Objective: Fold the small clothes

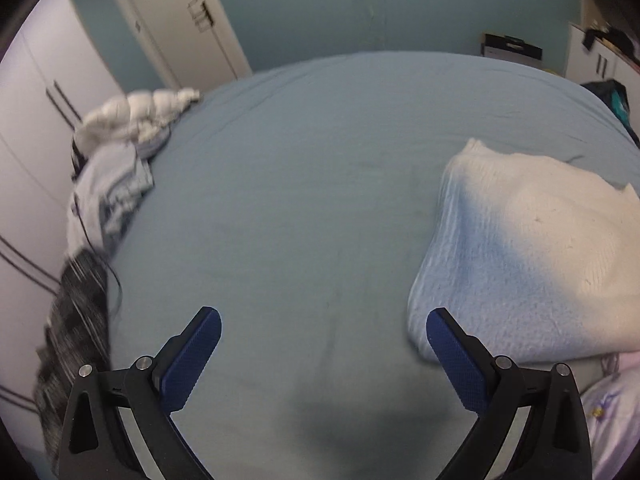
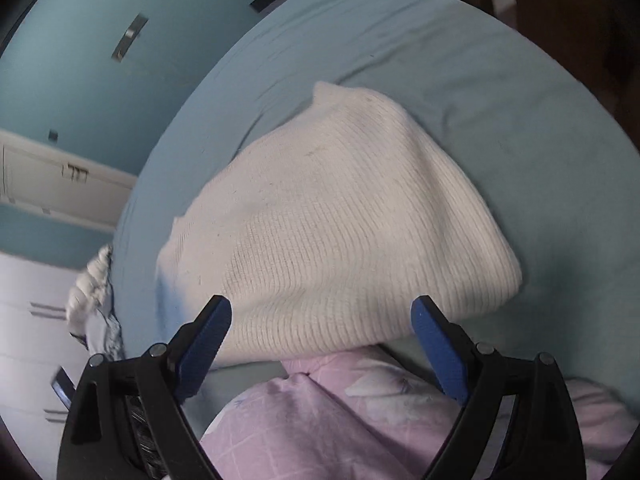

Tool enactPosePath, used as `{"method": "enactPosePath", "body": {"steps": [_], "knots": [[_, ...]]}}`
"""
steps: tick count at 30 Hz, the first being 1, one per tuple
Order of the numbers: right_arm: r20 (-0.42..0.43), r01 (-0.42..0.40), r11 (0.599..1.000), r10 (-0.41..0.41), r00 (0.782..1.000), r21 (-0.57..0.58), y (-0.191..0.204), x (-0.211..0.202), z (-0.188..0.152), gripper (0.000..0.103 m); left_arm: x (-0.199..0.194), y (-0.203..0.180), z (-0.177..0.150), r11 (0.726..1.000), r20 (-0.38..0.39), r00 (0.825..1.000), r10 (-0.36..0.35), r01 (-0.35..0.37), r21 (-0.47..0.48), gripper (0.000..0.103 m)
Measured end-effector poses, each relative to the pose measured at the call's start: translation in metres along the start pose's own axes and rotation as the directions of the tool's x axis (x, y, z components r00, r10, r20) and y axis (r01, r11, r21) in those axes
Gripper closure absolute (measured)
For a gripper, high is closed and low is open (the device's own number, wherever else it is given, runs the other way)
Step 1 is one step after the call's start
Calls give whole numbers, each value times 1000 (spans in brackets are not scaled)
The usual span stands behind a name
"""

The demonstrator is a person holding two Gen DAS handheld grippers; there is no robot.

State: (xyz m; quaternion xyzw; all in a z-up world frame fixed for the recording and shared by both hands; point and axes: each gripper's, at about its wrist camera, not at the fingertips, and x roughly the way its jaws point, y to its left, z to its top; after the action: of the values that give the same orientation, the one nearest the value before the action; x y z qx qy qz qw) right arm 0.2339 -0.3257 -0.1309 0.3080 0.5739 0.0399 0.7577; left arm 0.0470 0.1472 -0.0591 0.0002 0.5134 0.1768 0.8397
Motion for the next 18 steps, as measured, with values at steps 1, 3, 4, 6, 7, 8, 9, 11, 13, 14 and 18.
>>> {"method": "enactPosePath", "body": {"steps": [1, 3, 4, 6, 7, 8, 9, 11, 13, 14, 18], "knots": [[3, 9, 1000, -9, 1000, 17, -9, 0, 2, 13, 9, 2, -3, 1000, -25, 999, -22, 22, -18, 0], [21, 8, 996, -10, 1000, 87, -29, 8, 0, 13, 25, 2, -15, 998, -74, 996, -58, 55, -43, 0], [28, -10, 992, 6, 1000, 126, -38, 7, -3, 13, 31, 2, -19, 996, -98, 992, -77, 73, -48, 0], [61, -101, 966, 89, 994, 238, -63, 11, -9, 13, 42, -6, -26, 993, -130, 985, -116, 112, -42, 0], [77, -134, 953, 118, 990, 270, -71, 12, -9, 13, 48, -12, -28, 990, -146, 979, -142, 139, -34, 0], [95, -163, 942, 141, 985, 295, -79, 15, -11, 13, 50, -18, -29, 987, -155, 974, -163, 161, -29, 0], [102, -168, 940, 144, 984, 296, -83, 19, -12, 13, 52, -23, -29, 982, -161, 969, -188, 186, -28, 0], [102, -152, 953, 129, 986, 262, -84, 30, -11, 13, 55, -30, -28, 967, -175, 951, -255, 251, -45, 0], [100, -150, 958, 129, 987, 246, -82, 36, -11, 12, 59, -34, -25, 945, -188, 927, -325, 315, -81, 0], [111, -157, 958, 134, 985, 240, -80, 35, -12, 12, 59, -37, -25, 935, -194, 915, -354, 340, -102, 0], [135, -233, 921, 200, 970, 312, -88, 25, -25, 12, 68, -45, -28, 875, -238, 843, -483, 451, -177, 0]]}}
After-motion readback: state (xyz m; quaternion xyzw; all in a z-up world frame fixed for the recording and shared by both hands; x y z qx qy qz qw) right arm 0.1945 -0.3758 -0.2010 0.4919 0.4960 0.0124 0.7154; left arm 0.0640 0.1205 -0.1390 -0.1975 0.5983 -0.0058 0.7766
